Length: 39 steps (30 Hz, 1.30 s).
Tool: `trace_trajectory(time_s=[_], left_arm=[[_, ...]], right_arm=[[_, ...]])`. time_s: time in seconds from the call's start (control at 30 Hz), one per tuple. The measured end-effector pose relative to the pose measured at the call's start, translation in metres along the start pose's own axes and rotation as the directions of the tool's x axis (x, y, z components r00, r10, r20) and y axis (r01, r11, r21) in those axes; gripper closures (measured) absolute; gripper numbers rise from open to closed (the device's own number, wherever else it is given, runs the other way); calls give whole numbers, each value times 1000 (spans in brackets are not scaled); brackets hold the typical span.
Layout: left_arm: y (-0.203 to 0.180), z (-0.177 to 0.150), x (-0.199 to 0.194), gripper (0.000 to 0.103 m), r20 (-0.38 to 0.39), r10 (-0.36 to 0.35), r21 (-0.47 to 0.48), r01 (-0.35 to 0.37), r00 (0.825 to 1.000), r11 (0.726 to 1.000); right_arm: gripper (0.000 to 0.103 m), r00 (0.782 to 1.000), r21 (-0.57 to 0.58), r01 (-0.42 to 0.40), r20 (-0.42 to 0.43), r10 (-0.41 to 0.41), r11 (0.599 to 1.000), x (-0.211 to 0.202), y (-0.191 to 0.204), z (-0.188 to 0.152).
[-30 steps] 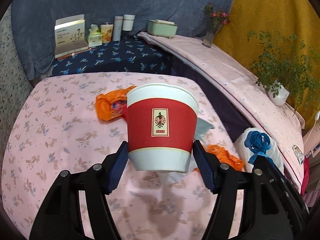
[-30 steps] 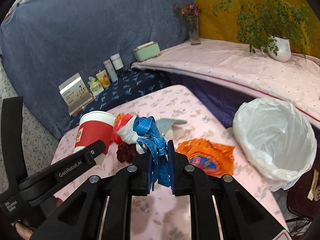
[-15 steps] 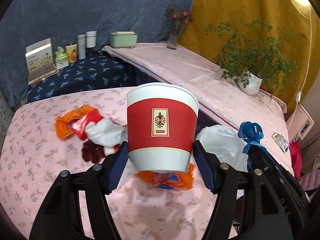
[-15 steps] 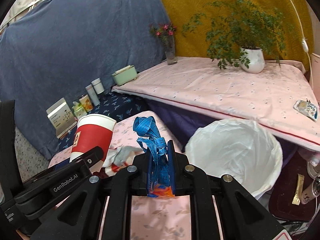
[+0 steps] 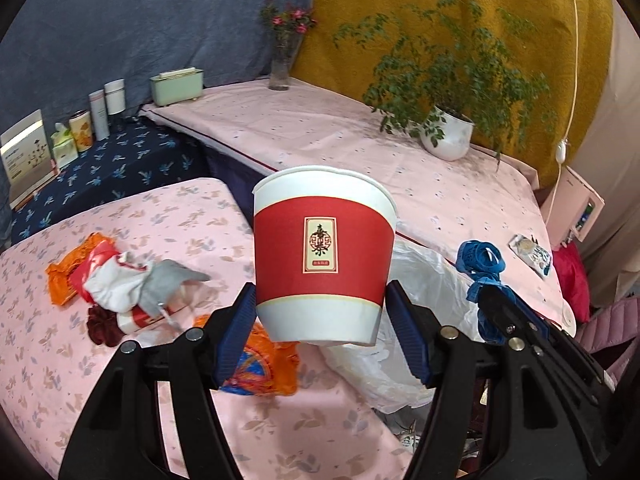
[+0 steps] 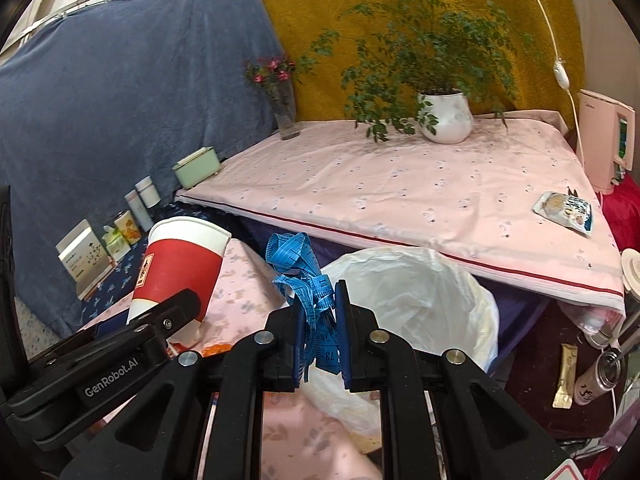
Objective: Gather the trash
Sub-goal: 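Carry the red cup and blue strap to the bin and release them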
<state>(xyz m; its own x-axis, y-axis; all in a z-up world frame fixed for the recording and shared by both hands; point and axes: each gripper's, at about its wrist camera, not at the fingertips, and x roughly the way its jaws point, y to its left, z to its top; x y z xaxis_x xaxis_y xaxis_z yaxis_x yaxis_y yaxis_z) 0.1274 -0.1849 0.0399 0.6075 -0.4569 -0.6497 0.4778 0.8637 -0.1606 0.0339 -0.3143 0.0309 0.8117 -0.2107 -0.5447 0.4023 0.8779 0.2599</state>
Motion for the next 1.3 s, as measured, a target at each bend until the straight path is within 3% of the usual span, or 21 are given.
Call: trace_trajectory(time_s=[0.37,0.7,0.8,0.93,1.3], left_arm=[[-36,10,40,40,-51,-70,43,72,996,996],[-29,14,60,28,-55,-39,33,41,998,999],[-22,14,60,27,-46,-19,25,20,999,999],[-12,13,59,27,-38,13,19,-12,999,1000],[26,1,45,27,-30,80,-32,-81,996,996]], right_arm=[[90,998,49,60,-21,-59,997,19,-39,10],[89,995,59,93,-43,-90,994,40,-52,14],[84,994,55,97,-47,-94,994,46,-49,12],[68,994,35,100,-42,-98,994,49,-41,9],[58,997,-10,57,-43,-57,998,43,-7,4]])
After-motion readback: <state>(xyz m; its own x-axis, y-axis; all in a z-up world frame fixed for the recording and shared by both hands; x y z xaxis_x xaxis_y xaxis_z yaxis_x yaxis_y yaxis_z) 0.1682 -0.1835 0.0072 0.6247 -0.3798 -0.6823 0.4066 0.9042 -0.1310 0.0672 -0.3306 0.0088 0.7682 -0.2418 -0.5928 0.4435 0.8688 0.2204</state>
